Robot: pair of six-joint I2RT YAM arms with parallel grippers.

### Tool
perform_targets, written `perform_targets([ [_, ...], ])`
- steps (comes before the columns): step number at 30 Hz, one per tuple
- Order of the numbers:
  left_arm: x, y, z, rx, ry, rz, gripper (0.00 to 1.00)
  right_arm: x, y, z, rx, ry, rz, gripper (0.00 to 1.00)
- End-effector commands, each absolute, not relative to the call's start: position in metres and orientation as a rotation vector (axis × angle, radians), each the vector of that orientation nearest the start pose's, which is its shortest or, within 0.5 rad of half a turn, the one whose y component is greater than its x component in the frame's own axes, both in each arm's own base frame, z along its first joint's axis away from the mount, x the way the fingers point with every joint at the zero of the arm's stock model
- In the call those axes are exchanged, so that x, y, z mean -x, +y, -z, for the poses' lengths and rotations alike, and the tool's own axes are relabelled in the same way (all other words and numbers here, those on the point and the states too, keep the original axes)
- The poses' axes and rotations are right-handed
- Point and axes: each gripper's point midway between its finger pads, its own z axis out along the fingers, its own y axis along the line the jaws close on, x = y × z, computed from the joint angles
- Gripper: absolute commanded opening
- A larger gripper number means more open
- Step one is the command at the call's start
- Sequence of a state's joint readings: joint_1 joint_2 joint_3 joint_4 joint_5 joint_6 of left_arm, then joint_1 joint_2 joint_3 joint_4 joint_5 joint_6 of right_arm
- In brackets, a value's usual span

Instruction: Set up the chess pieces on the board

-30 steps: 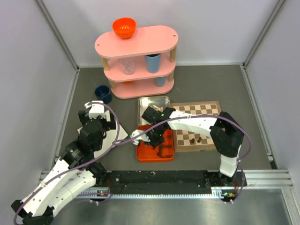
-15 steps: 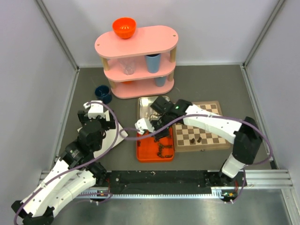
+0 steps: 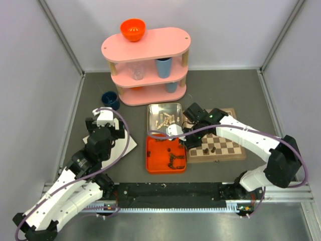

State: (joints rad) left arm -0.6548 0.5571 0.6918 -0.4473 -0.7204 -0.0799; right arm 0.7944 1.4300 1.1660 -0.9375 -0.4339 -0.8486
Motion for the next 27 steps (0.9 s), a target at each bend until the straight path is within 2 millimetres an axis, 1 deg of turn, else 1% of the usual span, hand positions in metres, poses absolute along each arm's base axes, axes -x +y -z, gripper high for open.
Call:
perform_targets([
  [1,-0.246,-0.046,-0.247,-0.029,1.781,-0.133,0.97,-0.186,0.231,-0.117,1.993,1.853,-0.498,0.08],
  [6,-0.246,-0.047,-0.246,-0.034,1.784,-0.132,0.98,-0.19,0.223,-0.104,1.967,1.885,-0.458,0.09],
  [7,-0.246,-0.047,-0.246,-0.033,1.782,-0.129,0.97,-0.188,0.221,-0.097,1.976,1.902,-0.453,0.09],
  [10,-0.246,-0.048,-0.245,-0.037,1.784,-0.128,0.97,-0.191,0.219,-0.089,1.97,1.924,-0.436,0.09],
  [14,-0.246,-0.049,-0.245,-0.044,1.788,-0.126,0.97,-0.195,0.219,-0.082,1.962,1.951,-0.419,0.09],
  [16,-0.246,-0.048,-0.245,-0.041,1.785,-0.125,0.97,-0.197,0.22,-0.08,1.961,1.959,-0.409,0.1],
  [20,-0.246,-0.048,-0.246,-0.041,1.784,-0.124,0.97,-0.195,0.22,-0.076,1.967,1.974,-0.427,0.1],
  [27,-0.246,-0.048,-0.247,-0.041,1.781,-0.119,0.97,-0.186,0.219,-0.074,1.978,1.969,-0.469,0.11],
])
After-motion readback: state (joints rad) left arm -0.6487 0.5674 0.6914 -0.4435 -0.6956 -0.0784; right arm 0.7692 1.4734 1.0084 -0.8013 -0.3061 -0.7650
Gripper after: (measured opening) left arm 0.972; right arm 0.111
